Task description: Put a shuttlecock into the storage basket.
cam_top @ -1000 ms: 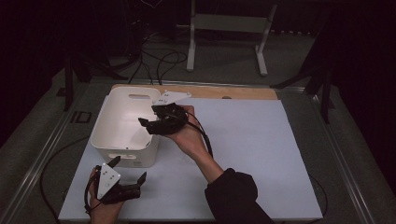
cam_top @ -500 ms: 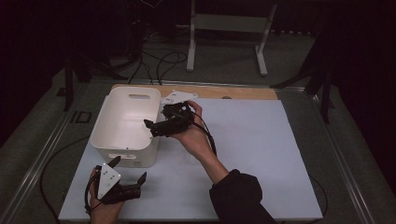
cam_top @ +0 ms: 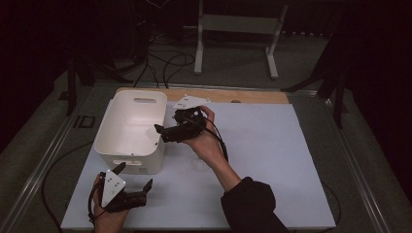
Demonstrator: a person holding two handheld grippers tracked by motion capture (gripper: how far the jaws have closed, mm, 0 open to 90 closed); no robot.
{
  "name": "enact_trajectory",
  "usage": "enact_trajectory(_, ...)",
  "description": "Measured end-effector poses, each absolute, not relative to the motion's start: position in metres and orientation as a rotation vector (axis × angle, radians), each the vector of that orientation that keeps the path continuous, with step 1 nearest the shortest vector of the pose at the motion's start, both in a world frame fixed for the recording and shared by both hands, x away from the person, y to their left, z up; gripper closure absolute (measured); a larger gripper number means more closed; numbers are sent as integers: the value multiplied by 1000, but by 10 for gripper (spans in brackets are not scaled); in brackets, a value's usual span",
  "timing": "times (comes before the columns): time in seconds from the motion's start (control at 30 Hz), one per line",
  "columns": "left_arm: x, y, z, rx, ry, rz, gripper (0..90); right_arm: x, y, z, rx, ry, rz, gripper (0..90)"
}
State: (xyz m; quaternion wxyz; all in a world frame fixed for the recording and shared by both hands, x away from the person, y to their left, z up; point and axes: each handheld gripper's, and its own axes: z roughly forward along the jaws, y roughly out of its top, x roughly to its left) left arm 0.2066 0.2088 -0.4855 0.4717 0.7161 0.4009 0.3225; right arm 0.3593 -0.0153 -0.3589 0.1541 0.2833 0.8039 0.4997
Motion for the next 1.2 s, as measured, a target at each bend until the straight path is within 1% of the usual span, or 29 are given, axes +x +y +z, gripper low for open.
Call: enact_trajectory(1.2, 207, 209, -486, 1753, 984, 788, 5, 365, -41, -374, 880, 2276, 1394, 94)
